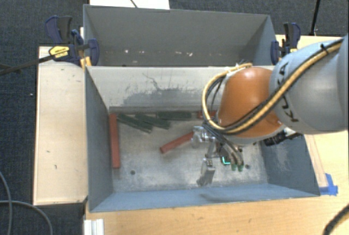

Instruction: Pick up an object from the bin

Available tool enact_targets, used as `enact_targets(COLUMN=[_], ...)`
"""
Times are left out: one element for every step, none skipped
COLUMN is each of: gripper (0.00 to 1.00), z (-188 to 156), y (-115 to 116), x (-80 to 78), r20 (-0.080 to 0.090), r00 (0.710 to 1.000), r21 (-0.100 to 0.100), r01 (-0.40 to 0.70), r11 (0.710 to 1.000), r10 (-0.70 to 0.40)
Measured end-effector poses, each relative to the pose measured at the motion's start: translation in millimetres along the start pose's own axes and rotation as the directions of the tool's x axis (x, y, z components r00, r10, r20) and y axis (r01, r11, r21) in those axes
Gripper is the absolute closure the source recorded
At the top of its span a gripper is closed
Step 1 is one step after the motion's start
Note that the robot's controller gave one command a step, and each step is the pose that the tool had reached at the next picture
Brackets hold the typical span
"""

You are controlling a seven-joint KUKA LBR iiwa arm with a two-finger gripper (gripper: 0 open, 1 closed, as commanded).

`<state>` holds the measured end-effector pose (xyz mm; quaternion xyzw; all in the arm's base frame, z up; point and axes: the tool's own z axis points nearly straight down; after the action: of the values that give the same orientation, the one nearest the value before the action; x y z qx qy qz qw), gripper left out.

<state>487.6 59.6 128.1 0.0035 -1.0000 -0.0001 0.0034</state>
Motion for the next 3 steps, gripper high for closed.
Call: enact_targets(gripper=[0.0, 0.0, 0.0], z=[-4, 16, 29], y=[0, 29, 63], x=[-2.0, -52.5, -60.5], r20=[0.007, 0.011, 0.014], r00=[1.0, 1.0, 0.999], r21=[-0.001, -0.001, 0.0], r01=[-0.002, -0.017, 0.034], r11=[1.0, 1.0, 0.999], r10=[0.002, 0.017, -0.034])
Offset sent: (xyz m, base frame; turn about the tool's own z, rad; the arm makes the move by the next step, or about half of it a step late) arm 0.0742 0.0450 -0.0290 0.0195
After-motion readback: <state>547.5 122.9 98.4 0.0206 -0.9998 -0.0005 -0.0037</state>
